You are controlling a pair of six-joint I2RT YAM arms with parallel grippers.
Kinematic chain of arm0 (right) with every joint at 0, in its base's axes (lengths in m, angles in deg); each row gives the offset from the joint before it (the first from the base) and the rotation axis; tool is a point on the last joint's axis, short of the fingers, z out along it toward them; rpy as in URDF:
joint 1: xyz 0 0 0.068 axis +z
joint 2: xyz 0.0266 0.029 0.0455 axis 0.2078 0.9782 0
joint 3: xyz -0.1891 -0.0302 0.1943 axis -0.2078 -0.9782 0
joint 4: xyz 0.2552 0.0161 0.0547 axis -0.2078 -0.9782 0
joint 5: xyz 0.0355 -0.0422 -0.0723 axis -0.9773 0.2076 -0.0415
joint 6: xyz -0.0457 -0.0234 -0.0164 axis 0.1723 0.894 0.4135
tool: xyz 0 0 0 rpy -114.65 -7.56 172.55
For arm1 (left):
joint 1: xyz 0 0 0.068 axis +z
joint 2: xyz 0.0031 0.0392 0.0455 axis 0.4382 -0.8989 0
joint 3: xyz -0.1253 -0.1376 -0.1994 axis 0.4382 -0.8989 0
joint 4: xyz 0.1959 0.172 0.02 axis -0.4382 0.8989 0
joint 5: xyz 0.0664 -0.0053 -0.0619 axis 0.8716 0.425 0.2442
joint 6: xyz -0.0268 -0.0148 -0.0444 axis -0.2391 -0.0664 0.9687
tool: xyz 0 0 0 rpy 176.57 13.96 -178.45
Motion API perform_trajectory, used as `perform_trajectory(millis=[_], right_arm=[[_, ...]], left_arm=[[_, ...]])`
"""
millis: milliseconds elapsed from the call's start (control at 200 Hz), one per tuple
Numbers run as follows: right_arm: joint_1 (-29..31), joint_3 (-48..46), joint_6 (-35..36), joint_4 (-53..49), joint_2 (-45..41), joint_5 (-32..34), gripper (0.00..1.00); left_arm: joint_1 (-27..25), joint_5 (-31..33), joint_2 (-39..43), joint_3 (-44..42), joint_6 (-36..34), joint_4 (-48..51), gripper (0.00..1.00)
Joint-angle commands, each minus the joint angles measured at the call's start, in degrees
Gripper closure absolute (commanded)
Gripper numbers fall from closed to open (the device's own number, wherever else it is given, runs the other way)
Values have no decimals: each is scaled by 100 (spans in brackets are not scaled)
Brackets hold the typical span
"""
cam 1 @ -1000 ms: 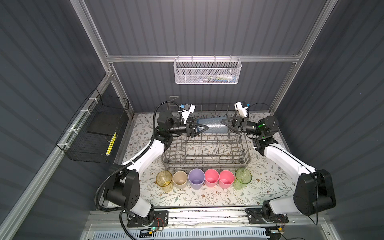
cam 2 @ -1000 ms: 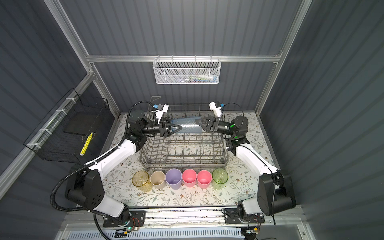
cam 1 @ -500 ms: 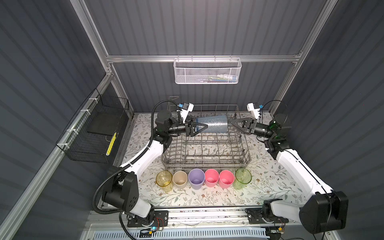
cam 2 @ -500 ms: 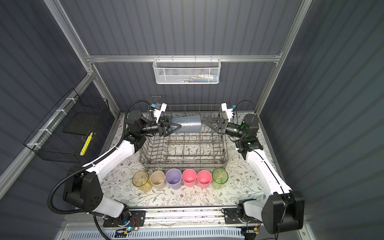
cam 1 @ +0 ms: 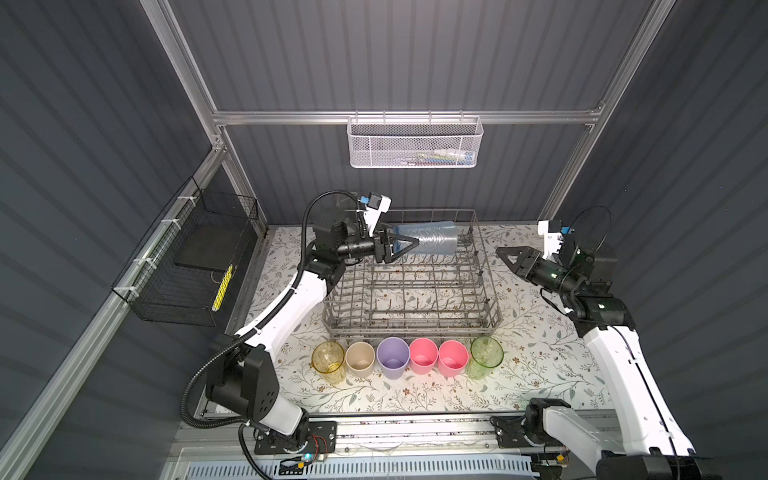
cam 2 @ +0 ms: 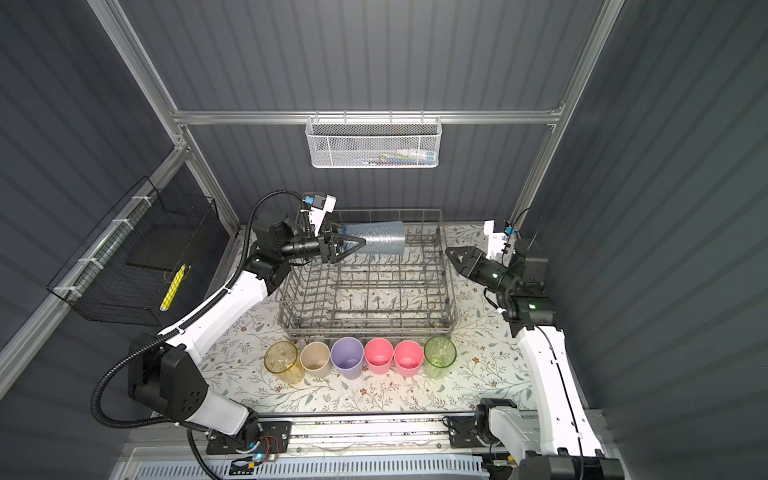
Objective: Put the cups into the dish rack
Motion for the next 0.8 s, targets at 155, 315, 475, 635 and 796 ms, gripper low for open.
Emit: perform_trajectory(millis=[155,315,475,635,796], right_arm=[[-204,-32,879,-1032,-111,1116,63],[-315,-136,966,-1089,-107,1281,63],[-394,-205,1072,-1153,-118,1414,63],[-445,-298,1135,-1179,-142,1479,62],[-477,-371,1168,-1175,-134,1479,62]], left_arm=[[-414,666,-557,1172,-1099,1743,66],[-783,1310,-976,1896,-1777,2845,67],[-1052,2001,-1397,2578,-2208,3682,67],[-1156,2294,-1637,2814,-2267,3884,68],[-1151,2410,-1638,2763,-2237,3802,69]])
